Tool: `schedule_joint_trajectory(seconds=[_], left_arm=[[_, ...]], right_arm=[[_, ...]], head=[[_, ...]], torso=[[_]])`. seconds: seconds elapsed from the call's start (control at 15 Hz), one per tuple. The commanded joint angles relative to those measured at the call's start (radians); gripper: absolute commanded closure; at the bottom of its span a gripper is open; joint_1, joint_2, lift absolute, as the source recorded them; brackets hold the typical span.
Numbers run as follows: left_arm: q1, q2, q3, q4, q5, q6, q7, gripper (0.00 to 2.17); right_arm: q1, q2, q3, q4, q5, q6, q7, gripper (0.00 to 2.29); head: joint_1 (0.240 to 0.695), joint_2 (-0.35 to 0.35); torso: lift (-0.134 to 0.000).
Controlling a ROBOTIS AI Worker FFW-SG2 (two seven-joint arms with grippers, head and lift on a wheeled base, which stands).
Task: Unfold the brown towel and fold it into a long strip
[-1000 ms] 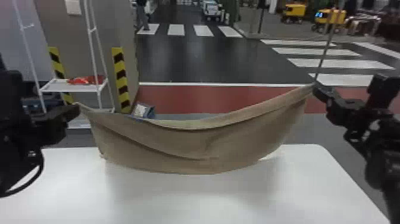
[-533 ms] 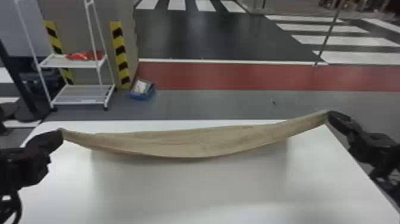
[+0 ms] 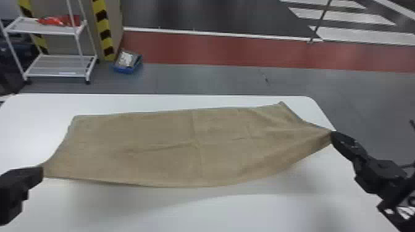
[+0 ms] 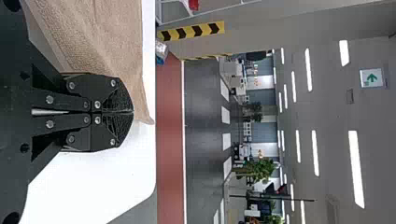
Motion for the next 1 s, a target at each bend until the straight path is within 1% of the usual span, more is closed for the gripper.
schedule_joint_trajectory(seconds=[0.0,0.07,0.2,0.33,0.47,0.53,0.67,0.73,0.8,0.87,0.93], left_arm=[[0.014,-0.007,0.012,-0.062,-0.012,0.012,-0.001,2.0],[0.017,-0.013,0.017,-0.09,-0.012,0.012,-0.005,2.0],[0.031,-0.024,0.026,-0.136,-0.012,0.012,-0.022,2.0],[0.034,-0.028,0.029,-0.167,-0.012,0.012,-0.019,2.0],[0.029,-0.028,0.021,-0.167,-0.013,0.012,-0.015,2.0],[0.014,-0.028,0.011,-0.142,-0.013,0.012,-0.015,2.0],[-0.049,-0.027,-0.019,-0.042,-0.015,0.012,-0.007,2.0],[-0.083,-0.025,-0.032,0.013,-0.024,0.012,-0.001,2.0],[-0.106,-0.025,-0.06,0.063,-0.055,0.012,0.028,2.0],[-0.126,-0.022,-0.08,0.1,-0.096,0.012,0.036,2.0],[-0.149,-0.022,-0.084,0.139,-0.108,0.012,0.038,2.0]], right_arm=[[0.06,0.024,-0.072,-0.056,-0.053,-0.012,0.022,1.42],[0.071,0.029,-0.095,-0.072,-0.072,-0.018,0.029,1.42],[0.079,0.032,-0.135,-0.089,-0.105,-0.018,0.041,1.42],[0.079,0.034,-0.157,-0.087,-0.135,-0.018,0.044,1.42],[0.052,0.028,-0.14,-0.07,-0.097,-0.003,0.044,1.42],[0.037,0.026,-0.111,-0.055,-0.059,0.003,0.042,1.42],[-0.029,0.021,-0.082,0.008,0.001,0.043,0.041,1.42],[-0.07,0.012,-0.069,0.051,0.032,0.061,0.041,1.42],[-0.104,0.001,-0.066,0.092,0.044,0.074,0.041,1.41],[-0.129,-0.008,-0.066,0.126,0.044,0.077,0.038,1.42],[-0.158,-0.02,-0.063,0.161,0.044,0.083,0.033,1.42]], head=[[0.695,-0.161],[0.695,-0.164],[0.695,-0.194],[0.695,-0.215],[0.695,-0.238],[0.695,-0.241],[0.695,-0.235],[0.695,-0.229],[0.695,-0.22],[0.695,-0.215],[0.695,-0.211]], torso=[[-0.123],[-0.123],[-0.123],[-0.123],[-0.123],[-0.123],[-0.123],[-0.123],[-0.123],[-0.123],[-0.123]])
